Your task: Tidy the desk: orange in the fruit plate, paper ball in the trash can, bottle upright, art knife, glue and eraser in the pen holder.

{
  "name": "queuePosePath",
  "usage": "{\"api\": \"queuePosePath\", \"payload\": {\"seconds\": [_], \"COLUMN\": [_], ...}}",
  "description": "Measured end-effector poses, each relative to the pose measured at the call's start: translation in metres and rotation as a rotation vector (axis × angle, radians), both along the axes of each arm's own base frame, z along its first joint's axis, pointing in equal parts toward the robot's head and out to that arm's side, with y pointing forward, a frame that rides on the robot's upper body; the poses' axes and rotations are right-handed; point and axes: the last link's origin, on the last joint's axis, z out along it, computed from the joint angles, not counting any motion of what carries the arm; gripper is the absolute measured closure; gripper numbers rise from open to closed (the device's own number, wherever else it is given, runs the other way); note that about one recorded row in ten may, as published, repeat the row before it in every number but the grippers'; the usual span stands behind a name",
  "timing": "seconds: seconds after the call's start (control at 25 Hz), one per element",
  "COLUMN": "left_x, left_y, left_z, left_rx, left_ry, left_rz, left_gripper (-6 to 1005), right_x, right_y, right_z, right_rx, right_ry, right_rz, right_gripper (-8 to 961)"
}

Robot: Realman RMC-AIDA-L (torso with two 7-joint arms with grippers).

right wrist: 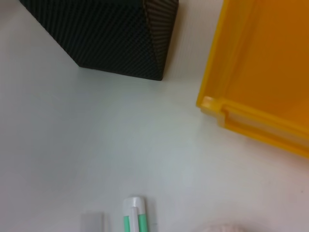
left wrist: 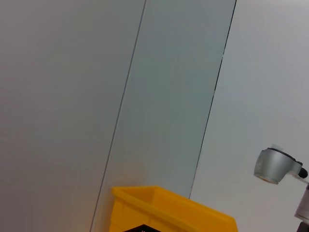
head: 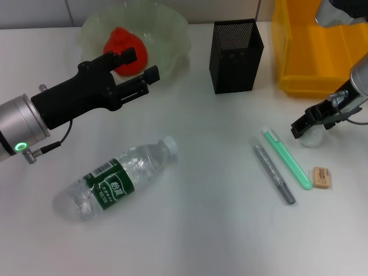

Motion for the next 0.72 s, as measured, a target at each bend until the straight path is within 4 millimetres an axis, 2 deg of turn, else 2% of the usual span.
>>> {"api": "queuePosePath", "payload": {"seconds": [0.4, 0.6, 0.72], "left_x": [0.0, 0.0, 0.0], "left_y": [0.001, 0.001, 0.001], "left_z": [0.001, 0.002, 0.003], "left_rx": [0.002, 0.007, 0.008], "left_ry": [0.001, 0.001, 0.0], "left_rz": [-0.002, -0.001, -0.004], "left_gripper": [243, 242, 242], "right_x": [-0.001, -0.009, -0.024], "right_y": [0.0, 0.001, 0.003], "right_z": [0.0, 0.014, 0.03], "right_rx": [0.002, 0.049, 0.106], "right_ry": [0.003, 0.019, 0.031], "right_rz": [0.001, 0.038, 0.098], "right_gripper": [310, 427, 480]}}
